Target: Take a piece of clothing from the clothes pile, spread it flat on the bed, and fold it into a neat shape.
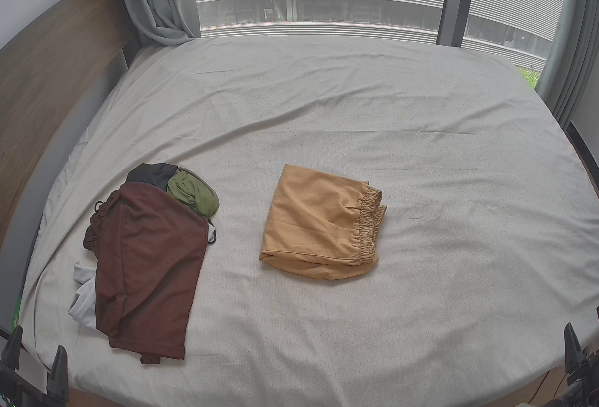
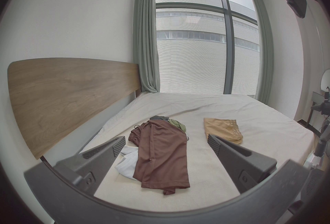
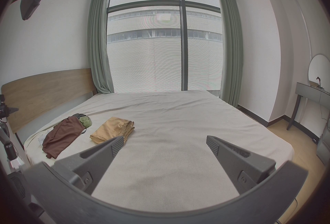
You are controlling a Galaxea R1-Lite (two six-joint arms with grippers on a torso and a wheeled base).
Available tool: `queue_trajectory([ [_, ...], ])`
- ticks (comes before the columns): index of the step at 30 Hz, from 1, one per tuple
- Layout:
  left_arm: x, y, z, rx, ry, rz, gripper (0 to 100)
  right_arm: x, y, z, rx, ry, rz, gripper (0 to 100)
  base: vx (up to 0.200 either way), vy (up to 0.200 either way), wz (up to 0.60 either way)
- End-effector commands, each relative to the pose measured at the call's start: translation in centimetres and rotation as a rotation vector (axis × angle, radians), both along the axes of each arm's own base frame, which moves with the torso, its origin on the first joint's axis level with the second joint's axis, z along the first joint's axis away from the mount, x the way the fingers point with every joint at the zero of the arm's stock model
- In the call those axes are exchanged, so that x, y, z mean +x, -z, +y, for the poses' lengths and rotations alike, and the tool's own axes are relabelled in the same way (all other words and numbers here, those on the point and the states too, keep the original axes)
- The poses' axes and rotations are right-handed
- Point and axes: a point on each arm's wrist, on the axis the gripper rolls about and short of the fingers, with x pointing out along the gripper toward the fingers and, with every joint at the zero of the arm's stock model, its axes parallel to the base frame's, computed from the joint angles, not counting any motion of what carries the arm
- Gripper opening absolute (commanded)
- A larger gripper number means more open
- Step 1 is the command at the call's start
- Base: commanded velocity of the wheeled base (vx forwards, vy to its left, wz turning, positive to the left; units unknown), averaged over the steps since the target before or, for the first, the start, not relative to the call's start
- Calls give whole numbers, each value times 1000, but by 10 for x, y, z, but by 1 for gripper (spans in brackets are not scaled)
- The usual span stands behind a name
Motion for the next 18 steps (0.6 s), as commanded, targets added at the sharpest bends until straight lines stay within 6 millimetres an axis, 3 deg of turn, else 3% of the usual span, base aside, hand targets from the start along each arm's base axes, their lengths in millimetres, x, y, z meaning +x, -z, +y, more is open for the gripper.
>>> queue_trajectory([
  [1, -1, 1, 0, 5, -5, -11, 100, 0, 5, 0, 0, -1, 3, 100, 0, 0, 0],
  [8, -1, 1, 0, 51, 4, -2, 100, 0, 5, 0, -6, -5, 6, 100, 0, 0, 0],
  [12, -1, 1, -2, -60, 103, -6, 100, 0, 5, 0, -6, -7, 4, 100, 0, 0, 0],
  [18, 0, 0, 2, 20, -72, -44, 100, 0, 5, 0, -6, -5, 4, 100, 0, 0, 0],
])
